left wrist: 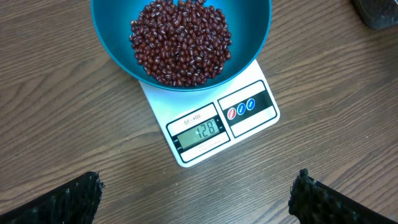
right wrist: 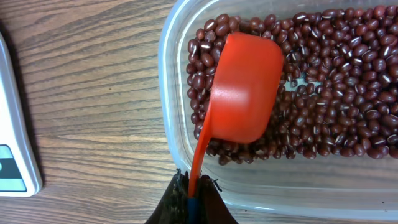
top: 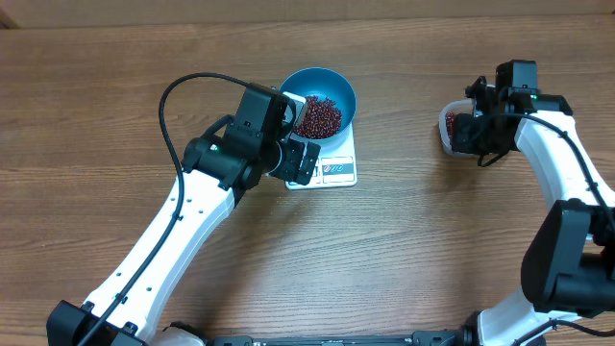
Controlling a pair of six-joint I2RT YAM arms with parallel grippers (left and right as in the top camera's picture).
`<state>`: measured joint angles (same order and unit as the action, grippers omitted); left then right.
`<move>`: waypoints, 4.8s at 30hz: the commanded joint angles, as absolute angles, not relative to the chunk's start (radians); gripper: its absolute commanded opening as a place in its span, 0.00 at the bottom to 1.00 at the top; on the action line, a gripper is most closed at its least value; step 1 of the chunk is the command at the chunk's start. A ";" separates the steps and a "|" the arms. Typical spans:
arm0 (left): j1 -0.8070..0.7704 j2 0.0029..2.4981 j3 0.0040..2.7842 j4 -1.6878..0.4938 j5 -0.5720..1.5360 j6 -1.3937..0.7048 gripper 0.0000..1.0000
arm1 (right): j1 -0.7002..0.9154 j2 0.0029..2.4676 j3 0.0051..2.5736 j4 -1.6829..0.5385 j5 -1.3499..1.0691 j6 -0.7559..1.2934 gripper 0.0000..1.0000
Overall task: Scoop item into bowl and weigh 150g on scale
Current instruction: 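Dip the scoop into the red beans with the right gripper, then drag the scoop through the beans to fill it, then lift the filled scoop and carry it over the teal bowl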
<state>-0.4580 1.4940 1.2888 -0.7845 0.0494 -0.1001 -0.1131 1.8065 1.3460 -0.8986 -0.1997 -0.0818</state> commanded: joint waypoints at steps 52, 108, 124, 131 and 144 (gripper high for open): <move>-0.459 1.485 1.285 -0.781 0.060 -0.081 1.00 | -0.411 1.812 1.257 -0.849 -0.728 -0.087 0.04; -0.459 1.485 1.285 -0.781 0.060 -0.081 0.99 | -0.079 1.670 1.388 -0.708 -1.100 0.056 0.03; -0.459 1.485 1.285 -0.781 0.060 -0.082 1.00 | 0.227 1.670 1.388 -0.570 -0.568 0.156 0.04; -0.459 1.485 1.285 -0.781 0.060 -0.082 1.00 | 0.280 1.670 1.388 -0.562 -0.492 0.148 0.03; -0.459 1.485 1.285 -0.781 0.060 -0.081 1.00 | 0.286 1.670 1.388 -0.561 -0.488 0.128 0.04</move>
<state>-0.4580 1.4940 1.2888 -0.7845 0.0494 -0.1001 0.2832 1.6989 1.3579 -0.5690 -0.4927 0.1417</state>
